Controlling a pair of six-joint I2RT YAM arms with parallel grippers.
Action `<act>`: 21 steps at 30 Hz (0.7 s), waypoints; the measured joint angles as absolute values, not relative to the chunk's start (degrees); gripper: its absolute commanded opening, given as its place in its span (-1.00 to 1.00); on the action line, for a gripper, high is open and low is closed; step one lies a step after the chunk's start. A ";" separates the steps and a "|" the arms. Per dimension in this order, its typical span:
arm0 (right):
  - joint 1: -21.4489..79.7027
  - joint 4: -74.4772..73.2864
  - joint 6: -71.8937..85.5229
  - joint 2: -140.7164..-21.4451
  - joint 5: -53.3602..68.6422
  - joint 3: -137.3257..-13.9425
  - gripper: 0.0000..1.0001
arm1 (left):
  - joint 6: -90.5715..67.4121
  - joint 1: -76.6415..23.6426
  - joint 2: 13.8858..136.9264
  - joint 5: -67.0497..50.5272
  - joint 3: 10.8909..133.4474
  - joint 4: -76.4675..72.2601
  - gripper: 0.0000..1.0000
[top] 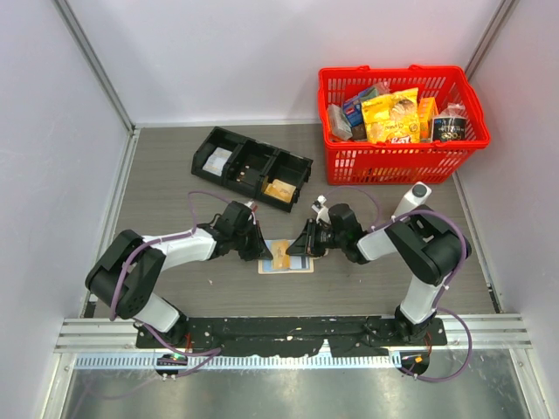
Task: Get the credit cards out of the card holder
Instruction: Remove the credit card from the card holder.
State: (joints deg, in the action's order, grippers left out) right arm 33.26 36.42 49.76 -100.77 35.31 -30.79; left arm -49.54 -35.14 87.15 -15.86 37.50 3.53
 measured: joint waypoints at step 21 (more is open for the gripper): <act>29.91 33.30 48.12 -97.54 36.53 -29.23 -0.98 | -49.74 -34.83 87.13 -15.92 37.47 3.70 -1.00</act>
